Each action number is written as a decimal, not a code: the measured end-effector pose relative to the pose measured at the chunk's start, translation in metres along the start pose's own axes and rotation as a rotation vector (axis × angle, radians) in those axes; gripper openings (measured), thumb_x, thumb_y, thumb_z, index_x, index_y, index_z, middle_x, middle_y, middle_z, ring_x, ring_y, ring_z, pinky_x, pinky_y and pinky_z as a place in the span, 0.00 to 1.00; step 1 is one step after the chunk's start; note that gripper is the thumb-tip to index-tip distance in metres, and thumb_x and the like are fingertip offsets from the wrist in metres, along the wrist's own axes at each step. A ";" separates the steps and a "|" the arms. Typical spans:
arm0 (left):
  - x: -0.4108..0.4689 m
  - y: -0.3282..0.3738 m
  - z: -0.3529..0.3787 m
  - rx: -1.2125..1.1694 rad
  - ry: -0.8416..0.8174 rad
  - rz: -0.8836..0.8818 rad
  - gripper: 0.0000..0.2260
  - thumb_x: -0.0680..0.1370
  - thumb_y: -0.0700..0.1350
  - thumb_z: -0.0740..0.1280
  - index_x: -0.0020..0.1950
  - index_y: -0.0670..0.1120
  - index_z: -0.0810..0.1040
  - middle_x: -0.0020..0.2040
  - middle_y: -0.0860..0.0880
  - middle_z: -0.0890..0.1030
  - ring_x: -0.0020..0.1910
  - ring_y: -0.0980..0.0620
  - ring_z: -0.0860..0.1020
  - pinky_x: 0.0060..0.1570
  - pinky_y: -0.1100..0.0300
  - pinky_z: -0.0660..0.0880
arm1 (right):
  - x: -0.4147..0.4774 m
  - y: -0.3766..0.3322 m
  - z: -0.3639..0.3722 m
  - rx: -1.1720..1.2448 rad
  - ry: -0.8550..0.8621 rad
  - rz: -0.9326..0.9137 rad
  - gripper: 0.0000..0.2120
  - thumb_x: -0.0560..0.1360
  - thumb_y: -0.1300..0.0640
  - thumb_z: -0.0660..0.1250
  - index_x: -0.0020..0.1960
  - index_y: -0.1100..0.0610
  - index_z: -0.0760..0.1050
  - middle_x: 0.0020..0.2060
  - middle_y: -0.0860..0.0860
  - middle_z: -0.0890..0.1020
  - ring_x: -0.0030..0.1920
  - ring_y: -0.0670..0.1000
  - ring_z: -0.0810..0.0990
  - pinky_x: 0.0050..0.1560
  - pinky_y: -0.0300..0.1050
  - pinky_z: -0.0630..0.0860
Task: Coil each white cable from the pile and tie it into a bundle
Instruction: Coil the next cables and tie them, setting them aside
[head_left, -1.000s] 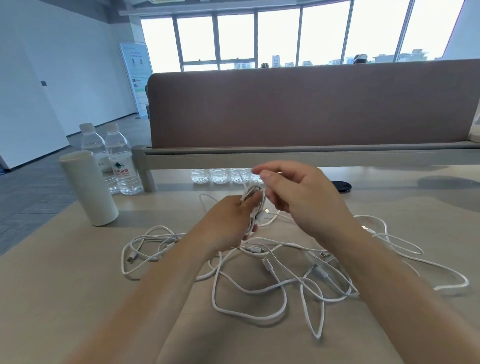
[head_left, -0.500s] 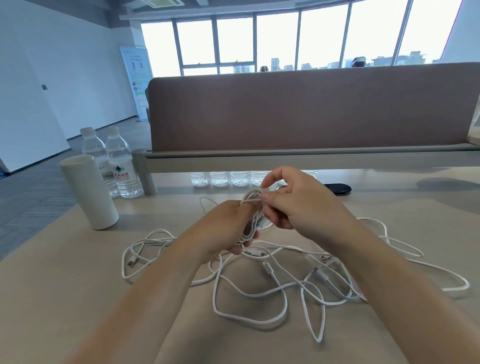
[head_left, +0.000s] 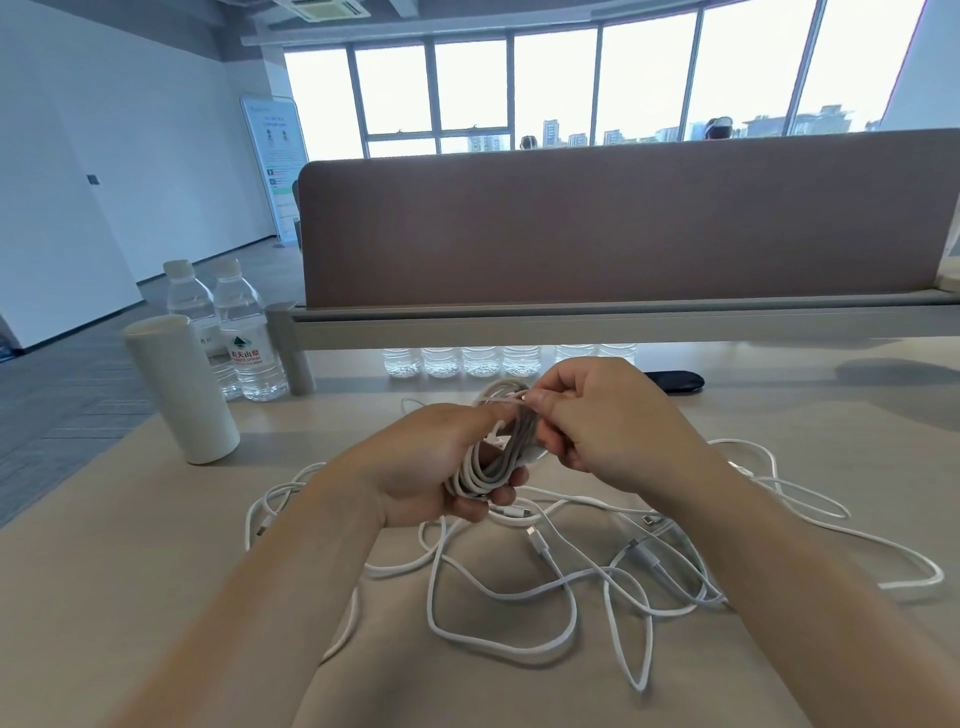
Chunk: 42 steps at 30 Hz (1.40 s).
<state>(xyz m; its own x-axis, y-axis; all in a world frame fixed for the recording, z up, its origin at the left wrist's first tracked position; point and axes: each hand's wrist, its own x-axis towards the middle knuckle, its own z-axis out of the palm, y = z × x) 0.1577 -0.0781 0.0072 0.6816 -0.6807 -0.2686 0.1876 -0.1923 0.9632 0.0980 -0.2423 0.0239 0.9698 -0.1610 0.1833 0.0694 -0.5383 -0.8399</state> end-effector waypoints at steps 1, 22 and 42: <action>0.000 0.000 0.000 0.005 -0.006 -0.004 0.18 0.84 0.54 0.59 0.54 0.41 0.78 0.41 0.41 0.78 0.34 0.48 0.75 0.24 0.65 0.66 | 0.000 0.000 0.001 0.001 0.010 0.004 0.14 0.81 0.57 0.64 0.41 0.63 0.80 0.23 0.50 0.77 0.23 0.48 0.70 0.34 0.44 0.70; 0.003 0.004 0.001 -0.173 0.041 0.112 0.27 0.83 0.63 0.52 0.55 0.40 0.75 0.40 0.38 0.76 0.31 0.48 0.73 0.23 0.64 0.63 | -0.003 0.000 0.007 0.017 -0.075 0.012 0.09 0.80 0.56 0.67 0.42 0.58 0.78 0.23 0.51 0.78 0.21 0.48 0.69 0.28 0.39 0.67; 0.001 0.008 0.004 -0.101 0.158 0.167 0.20 0.85 0.56 0.54 0.52 0.40 0.74 0.34 0.42 0.75 0.27 0.50 0.69 0.22 0.65 0.57 | 0.001 0.013 0.002 0.364 -0.244 0.109 0.05 0.79 0.60 0.68 0.47 0.62 0.79 0.25 0.52 0.69 0.26 0.48 0.63 0.25 0.36 0.60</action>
<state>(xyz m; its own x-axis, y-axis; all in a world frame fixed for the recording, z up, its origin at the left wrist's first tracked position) 0.1573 -0.0828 0.0143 0.8095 -0.5768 -0.1096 0.1275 -0.0096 0.9918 0.1000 -0.2477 0.0116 0.9997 0.0222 -0.0055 -0.0010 -0.1962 -0.9806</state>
